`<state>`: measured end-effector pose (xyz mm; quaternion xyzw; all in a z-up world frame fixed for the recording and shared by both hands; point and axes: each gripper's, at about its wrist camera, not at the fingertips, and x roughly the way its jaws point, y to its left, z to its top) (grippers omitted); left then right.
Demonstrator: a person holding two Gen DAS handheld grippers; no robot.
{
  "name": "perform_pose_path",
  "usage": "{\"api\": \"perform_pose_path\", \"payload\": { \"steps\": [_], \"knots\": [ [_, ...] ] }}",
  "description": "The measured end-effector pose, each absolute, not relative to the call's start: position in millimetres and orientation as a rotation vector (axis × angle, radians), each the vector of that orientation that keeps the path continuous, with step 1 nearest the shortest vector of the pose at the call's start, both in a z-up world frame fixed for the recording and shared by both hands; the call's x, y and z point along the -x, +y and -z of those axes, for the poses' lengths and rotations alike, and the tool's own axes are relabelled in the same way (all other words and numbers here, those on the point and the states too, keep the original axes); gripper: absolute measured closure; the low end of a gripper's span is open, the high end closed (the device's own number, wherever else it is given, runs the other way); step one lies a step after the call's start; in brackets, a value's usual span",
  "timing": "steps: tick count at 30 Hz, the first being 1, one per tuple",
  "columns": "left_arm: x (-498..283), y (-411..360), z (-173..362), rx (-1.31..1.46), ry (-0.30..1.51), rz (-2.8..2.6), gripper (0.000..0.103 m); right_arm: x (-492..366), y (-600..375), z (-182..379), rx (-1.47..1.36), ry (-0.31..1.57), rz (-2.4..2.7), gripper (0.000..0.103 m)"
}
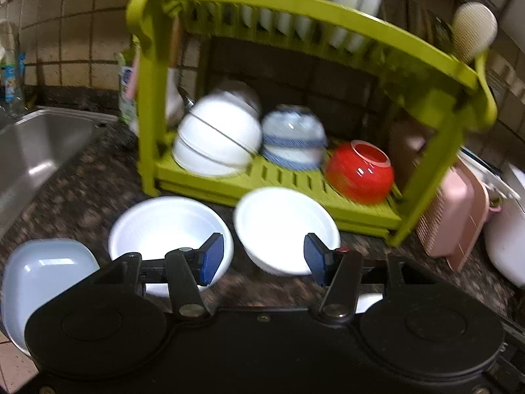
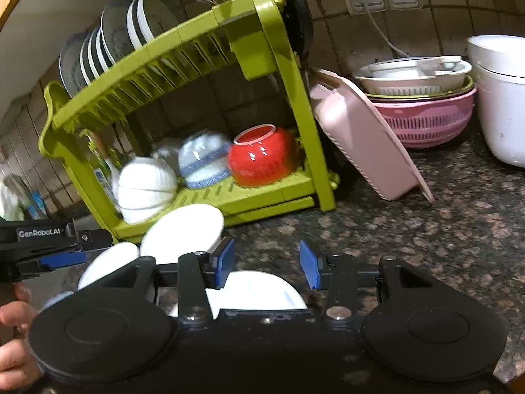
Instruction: Organize plates and bowls
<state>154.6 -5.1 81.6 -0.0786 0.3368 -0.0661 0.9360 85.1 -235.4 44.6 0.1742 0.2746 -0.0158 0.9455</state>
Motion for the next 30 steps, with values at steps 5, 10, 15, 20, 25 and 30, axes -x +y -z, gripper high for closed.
{"api": "perform_pose_path", "payload": {
  "steps": [5, 10, 15, 20, 25, 30],
  "knots": [
    [-181, 3, -96, 0.145, 0.708, 0.166, 0.044, -100, -226, -68, -0.338, 0.559, -0.003, 0.056],
    [-208, 0, -99, 0.147, 0.745, 0.235, 0.044, -127, -215, -81, -0.325, 0.607, -0.049, 0.056],
    [-228, -10, -91, 0.079, 0.758, 0.249, 0.044, -163, -204, -78, -0.344, 0.673, -0.074, 0.056],
    [-246, -13, -69, 0.046, 0.793, 0.236, 0.044, -192, -195, -58, -0.343, 0.729, -0.070, 0.056],
    [-260, -14, -54, 0.032, 0.817, 0.228, 0.045, -217, -188, -41, -0.327, 0.772, -0.053, 0.056],
    [-272, -17, -44, 0.027, 0.843, 0.238, 0.048, -233, -183, -30, -0.304, 0.809, -0.034, 0.056]
  ]
}}
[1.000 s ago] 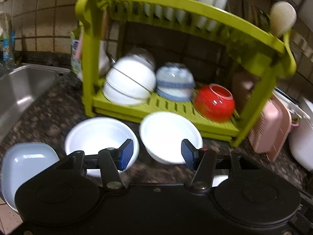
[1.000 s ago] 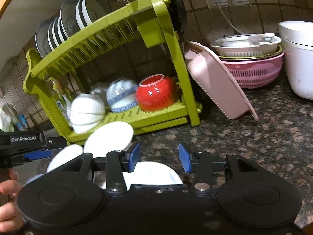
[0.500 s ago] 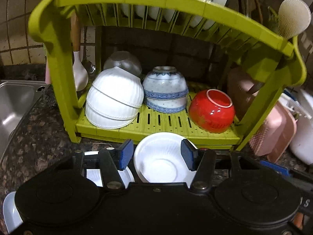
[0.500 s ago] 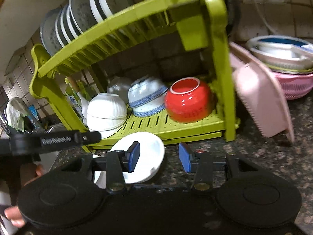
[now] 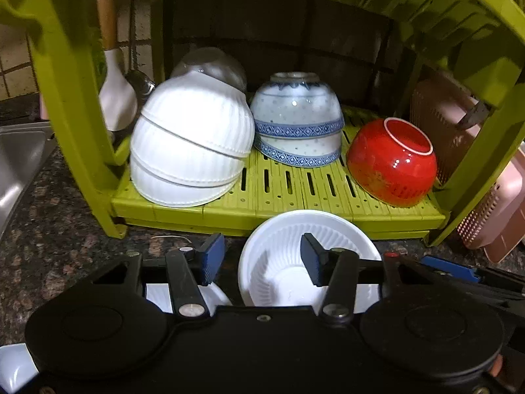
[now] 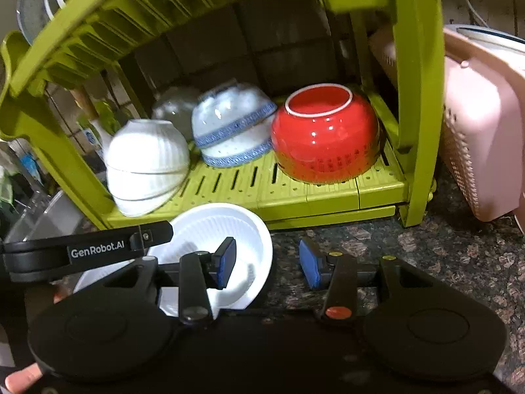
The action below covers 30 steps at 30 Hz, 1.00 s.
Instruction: Organize plates and bowls
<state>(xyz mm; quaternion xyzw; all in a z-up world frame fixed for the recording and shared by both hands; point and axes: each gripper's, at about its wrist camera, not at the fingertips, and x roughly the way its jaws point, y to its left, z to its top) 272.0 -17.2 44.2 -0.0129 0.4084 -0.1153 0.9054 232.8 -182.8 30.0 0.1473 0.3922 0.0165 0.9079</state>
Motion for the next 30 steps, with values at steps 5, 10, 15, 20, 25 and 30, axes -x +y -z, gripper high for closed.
{"api": "perform_pose_path", "payload": {
  "steps": [5, 10, 15, 20, 25, 30],
  "knots": [
    [-277, -26, -37, -0.002, 0.857, 0.233, 0.050, -245, -178, -20, -0.297, 0.844, -0.028, 0.057],
    [-279, -34, -33, -0.051, 0.847, 0.213, 0.053, -253, -171, -10, -0.274, 0.877, -0.016, 0.060],
    [-283, -36, -26, -0.061, 0.863, 0.198, 0.062, -259, -167, -1, -0.260, 0.906, -0.006, 0.067],
    [-283, -40, -21, -0.091, 0.866, 0.183, 0.077, -261, -165, 4, -0.253, 0.917, -0.008, 0.082],
    [-281, -41, -20, -0.088, 0.861, 0.182, 0.081, -258, -164, 3, -0.231, 0.908, -0.002, 0.084],
    [-276, -40, -21, -0.069, 0.866, 0.199, 0.081, -252, -170, -4, -0.244, 0.886, -0.003, 0.084]
  ]
}}
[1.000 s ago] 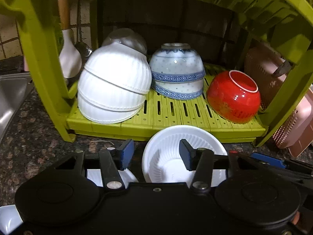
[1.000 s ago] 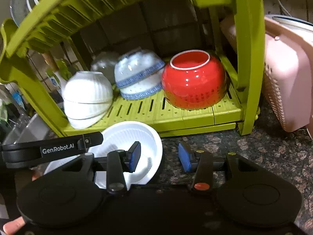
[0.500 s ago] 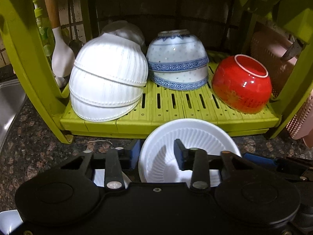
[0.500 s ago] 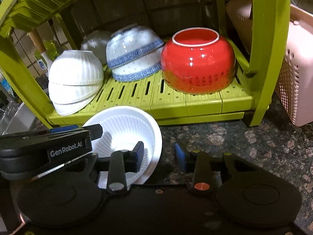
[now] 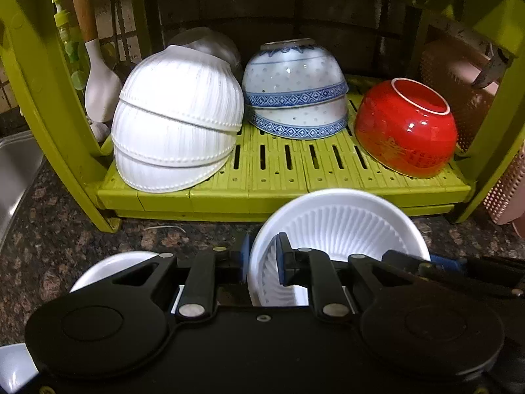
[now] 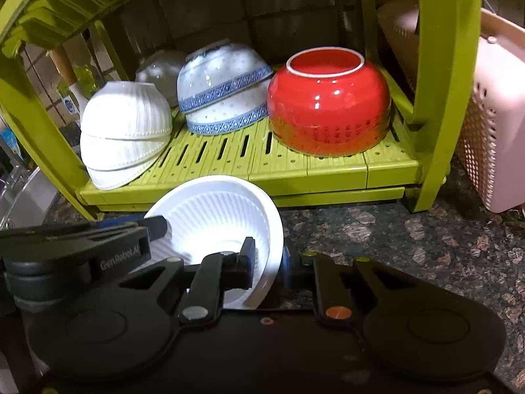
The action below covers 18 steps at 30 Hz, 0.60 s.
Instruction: Organize plates and bowls
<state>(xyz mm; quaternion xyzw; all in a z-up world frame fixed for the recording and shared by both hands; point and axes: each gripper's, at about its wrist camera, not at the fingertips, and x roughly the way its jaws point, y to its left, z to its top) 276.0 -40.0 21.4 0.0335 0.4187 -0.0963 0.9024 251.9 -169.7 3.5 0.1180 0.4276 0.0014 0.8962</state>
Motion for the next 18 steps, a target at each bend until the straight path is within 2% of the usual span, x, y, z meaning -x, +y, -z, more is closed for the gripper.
{"api": "perform_pose_path", "payload": {
  "steps": [18],
  "knots": [
    [-245, -37, -52, 0.006, 0.796, 0.214, 0.081, -222, -183, -33, -0.269, 0.793, -0.016, 0.085]
  ]
}}
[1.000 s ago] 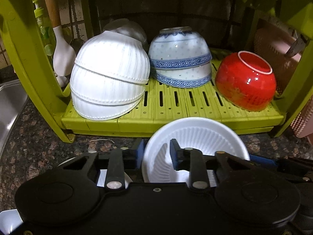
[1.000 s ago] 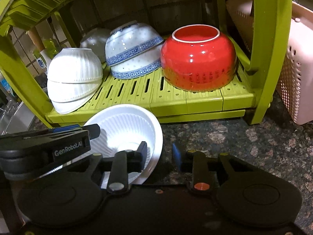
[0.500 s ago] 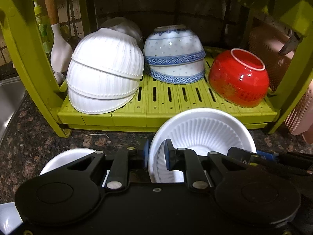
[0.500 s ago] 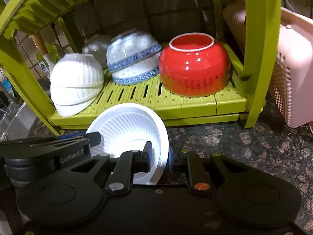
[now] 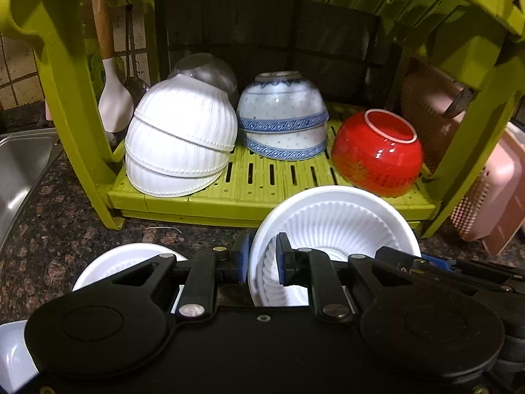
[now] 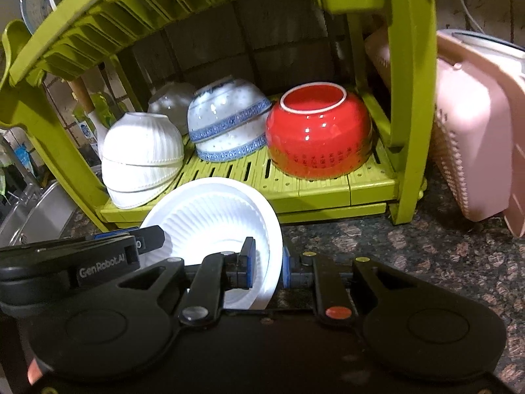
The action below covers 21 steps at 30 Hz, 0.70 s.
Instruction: Organize plates and bowls
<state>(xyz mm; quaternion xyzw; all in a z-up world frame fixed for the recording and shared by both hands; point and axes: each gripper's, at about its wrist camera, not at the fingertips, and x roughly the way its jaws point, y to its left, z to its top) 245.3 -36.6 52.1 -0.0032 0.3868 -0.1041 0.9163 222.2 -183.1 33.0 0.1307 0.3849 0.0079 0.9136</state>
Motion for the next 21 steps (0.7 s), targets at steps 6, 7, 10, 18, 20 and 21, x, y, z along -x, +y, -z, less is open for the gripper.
{"api": "perform_pose_path", "payload": {
  "steps": [6, 7, 10, 18, 20, 21],
  "knots": [
    [-229, -37, -68, 0.029, 0.770, 0.223, 0.081, -201, -189, -52, -0.277, 0.741, -0.038, 0.085],
    [-226, -37, -70, 0.034, 0.767, 0.226, 0.081, -195, -190, -56, -0.274, 0.731, -0.041, 0.085],
    [-215, -37, -78, 0.046, 0.758, 0.233, 0.081, -179, -193, -66, -0.270, 0.704, -0.050, 0.085],
    [-173, -46, -95, 0.028, 0.728, 0.260, 0.081, -130, -206, -86, -0.270, 0.638, -0.057, 0.085],
    [-161, -49, -99, 0.014, 0.718, 0.267, 0.081, -120, -210, -87, -0.275, 0.629, -0.053, 0.085],
    [-155, -51, -100, 0.006, 0.711, 0.272, 0.081, -114, -212, -87, -0.280, 0.627, -0.049, 0.085]
  ]
}}
